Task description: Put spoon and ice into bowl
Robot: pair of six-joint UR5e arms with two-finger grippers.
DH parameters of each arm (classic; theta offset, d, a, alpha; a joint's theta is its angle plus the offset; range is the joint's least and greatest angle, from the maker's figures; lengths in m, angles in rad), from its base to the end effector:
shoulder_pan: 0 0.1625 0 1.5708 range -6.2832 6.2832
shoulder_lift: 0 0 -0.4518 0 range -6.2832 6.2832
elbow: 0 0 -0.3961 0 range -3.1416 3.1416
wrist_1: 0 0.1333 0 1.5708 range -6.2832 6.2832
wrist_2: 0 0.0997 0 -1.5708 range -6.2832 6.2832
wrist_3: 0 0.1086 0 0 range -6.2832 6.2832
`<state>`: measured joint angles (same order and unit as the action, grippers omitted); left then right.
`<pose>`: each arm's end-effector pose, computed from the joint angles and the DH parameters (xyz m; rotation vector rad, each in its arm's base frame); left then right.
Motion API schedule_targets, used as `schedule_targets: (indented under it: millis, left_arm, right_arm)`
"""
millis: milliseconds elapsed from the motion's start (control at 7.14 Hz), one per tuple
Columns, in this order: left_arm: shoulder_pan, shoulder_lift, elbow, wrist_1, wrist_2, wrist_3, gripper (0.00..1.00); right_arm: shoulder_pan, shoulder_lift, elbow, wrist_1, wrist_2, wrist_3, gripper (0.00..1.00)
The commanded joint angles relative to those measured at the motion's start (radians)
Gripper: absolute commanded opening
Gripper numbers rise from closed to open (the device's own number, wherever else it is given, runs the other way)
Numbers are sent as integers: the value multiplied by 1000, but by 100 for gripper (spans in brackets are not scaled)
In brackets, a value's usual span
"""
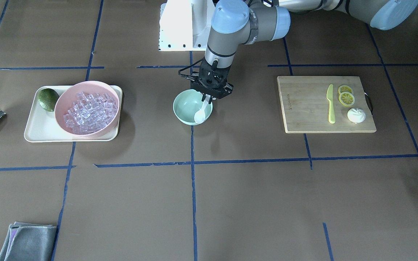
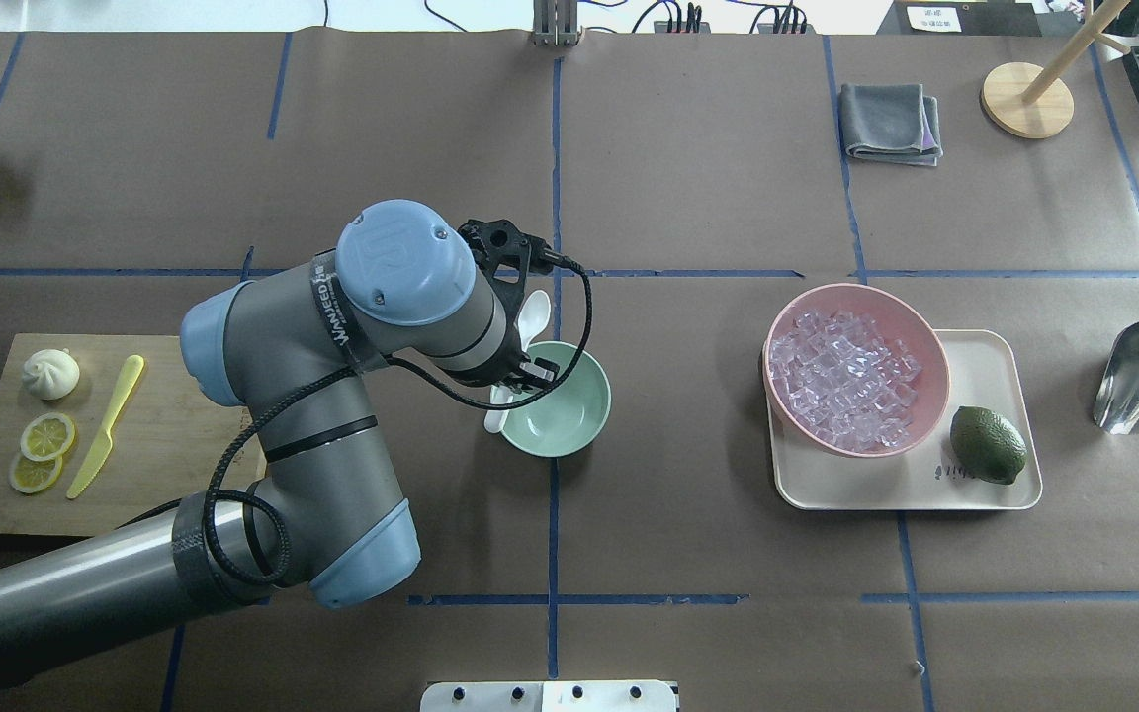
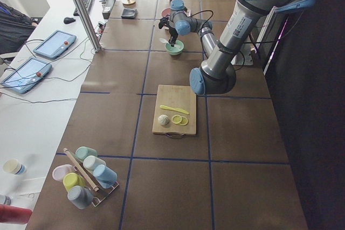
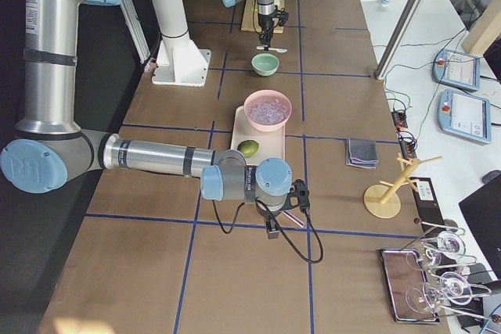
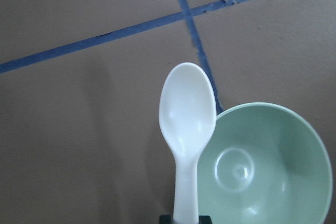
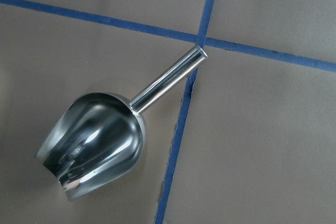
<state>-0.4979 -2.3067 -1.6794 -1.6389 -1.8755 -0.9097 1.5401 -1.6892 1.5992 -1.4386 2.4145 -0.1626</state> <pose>0.5750 -0.4272 0.1857 0.2596 0.9153 0.2897 0.0385 -0.4452 0.7147 0.0953 -0.8406 -0.1995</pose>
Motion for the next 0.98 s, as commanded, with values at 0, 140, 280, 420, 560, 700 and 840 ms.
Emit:
schedule_targets:
  millis: [0,140,280,420,560,700,840]
  left_arm:
    - [39,-8,13,2,-1,0,6]
    - [41,-7,13,4,-1,0,14]
    - [45,-5,13,2,-1,-5,80]
    - [50,-2,12,2,1,-3,99]
    - [50,-2,9,2,1,-3,100]
    - [48,0,-2,4,-4,0,99]
    - [41,4,-8,7,-8,2,99]
  right_arm:
    - [0,-3,-1,1,11,0,100]
    - [0,-3,-1,1,12,0,100]
    - [0,-3,-1,1,12,0,99]
    - [0,-3,-1,0,14,0,99]
    - [0,-3,-1,0,14,0,99]
    - [0,-3,-1,0,12,0,100]
    - [0,-1,-1,0,11,0,100]
